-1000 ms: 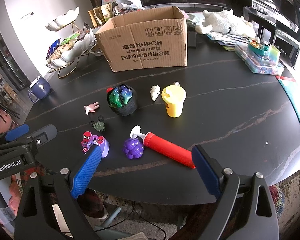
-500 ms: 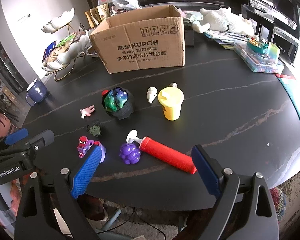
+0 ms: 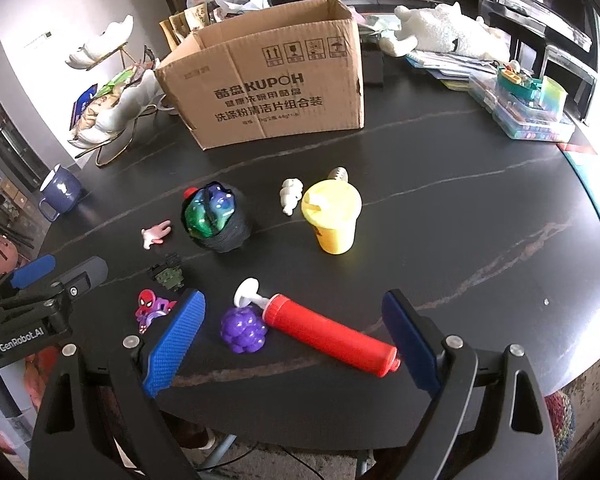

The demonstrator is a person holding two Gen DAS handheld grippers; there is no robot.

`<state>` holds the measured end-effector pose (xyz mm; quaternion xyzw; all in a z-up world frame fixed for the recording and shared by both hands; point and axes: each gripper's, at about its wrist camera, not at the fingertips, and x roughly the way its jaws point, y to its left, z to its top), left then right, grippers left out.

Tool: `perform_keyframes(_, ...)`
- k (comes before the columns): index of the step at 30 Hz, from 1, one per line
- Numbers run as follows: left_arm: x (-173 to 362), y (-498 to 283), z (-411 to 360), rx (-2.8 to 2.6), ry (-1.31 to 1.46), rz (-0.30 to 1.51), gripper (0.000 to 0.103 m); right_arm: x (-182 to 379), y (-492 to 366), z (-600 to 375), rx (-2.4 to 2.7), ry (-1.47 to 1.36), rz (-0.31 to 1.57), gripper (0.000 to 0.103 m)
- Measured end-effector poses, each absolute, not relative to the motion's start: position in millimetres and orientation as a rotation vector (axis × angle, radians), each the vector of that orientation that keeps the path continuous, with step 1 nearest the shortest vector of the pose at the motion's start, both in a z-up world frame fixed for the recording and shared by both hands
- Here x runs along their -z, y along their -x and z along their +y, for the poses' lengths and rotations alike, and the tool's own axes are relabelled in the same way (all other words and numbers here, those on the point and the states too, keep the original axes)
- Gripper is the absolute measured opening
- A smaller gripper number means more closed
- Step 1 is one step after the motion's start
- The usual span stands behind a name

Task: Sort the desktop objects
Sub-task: 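Move right gripper to the yellow sippy cup while left gripper approaches the pink bunny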

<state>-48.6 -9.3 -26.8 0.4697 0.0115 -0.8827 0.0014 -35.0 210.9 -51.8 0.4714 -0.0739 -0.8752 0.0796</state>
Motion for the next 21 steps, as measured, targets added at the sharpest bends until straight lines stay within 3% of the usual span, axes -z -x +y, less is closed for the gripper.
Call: perform_keyframes(21, 63.0, 96.9, -11.3, 2.735, -1.485, 0.007, 0.099, 86.0, 77.9, 212.0, 2.620, -1.503, -0.192, 0.082)
